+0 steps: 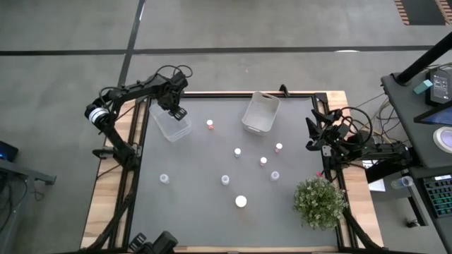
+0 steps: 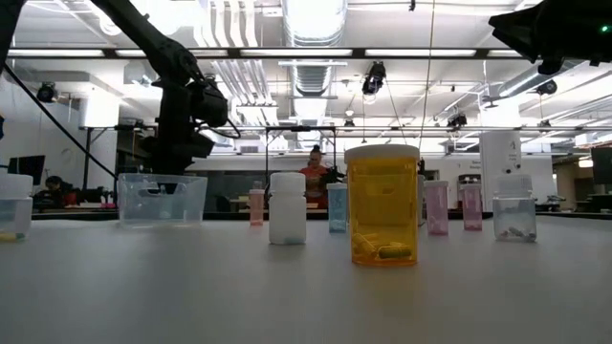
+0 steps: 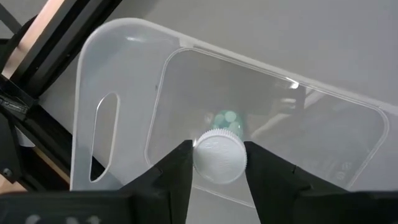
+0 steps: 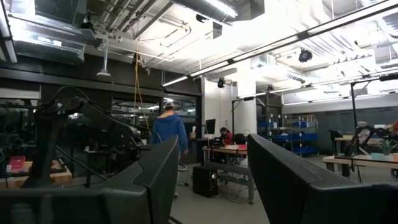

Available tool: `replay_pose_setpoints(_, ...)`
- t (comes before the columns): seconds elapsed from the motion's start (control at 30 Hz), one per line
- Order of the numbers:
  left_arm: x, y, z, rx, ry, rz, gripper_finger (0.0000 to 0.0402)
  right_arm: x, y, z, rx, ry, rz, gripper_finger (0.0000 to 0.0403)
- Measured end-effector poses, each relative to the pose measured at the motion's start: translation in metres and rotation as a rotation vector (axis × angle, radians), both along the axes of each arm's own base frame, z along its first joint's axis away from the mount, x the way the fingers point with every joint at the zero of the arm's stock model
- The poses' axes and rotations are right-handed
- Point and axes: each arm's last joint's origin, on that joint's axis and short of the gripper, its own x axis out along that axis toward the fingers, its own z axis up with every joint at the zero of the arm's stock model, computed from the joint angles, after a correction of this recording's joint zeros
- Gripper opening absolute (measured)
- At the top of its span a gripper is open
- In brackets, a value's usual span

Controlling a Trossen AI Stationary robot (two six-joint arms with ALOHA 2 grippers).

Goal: Pick and place medicine bottles into bin by pill shape (circle, oval)
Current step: Put the left blue pill bottle into the transparent bin, then put the white middle pill bottle into the gray bin

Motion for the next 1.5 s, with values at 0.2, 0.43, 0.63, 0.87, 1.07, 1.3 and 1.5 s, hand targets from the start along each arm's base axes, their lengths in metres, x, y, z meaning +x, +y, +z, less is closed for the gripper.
replay_pose_setpoints(0.2, 0.000, 0.000, 0.000, 0.000, 0.000, 0.001, 0.0177, 0.000, 0.000, 0.000, 0.000, 0.000, 0.000, 0.0183)
replay_pose_setpoints(0.43, -0.002, -0.001, 0.008, 0.006, 0.046, 0.007, 0.0226, 0.000, 0.000, 0.000, 0.000, 0.000, 0.000, 0.0183)
replay_pose_setpoints(0.63, -0.009, -0.012, 0.034, 0.003, 0.044, 0.030, 0.0231, 0.000, 0.000, 0.000, 0.025, -0.017, 0.015, 0.0183)
replay_pose_setpoints(0.87, -0.008, -0.048, 0.079, 0.045, -0.169, -0.018, 0.0231, 0.000, 0.000, 0.003, 0.075, -0.030, 0.047, 0.0183)
replay_pose_setpoints(1.07, 0.008, -0.096, 0.113, 0.219, -0.430, -0.172, 0.0231, 0.007, 0.001, 0.017, 0.112, 0.038, 0.111, 0.0183)
replay_pose_setpoints(1.3, 0.036, -0.159, 0.129, 0.365, -0.828, -0.454, 0.0231, 0.028, 0.004, 0.029, 0.136, 0.118, 0.196, 0.0183)
replay_pose_setpoints(1.5, 0.046, -0.209, 0.107, 0.361, -1.000, -0.691, 0.0231, 0.066, 0.005, 0.022, 0.196, 0.306, 0.196, 0.0183)
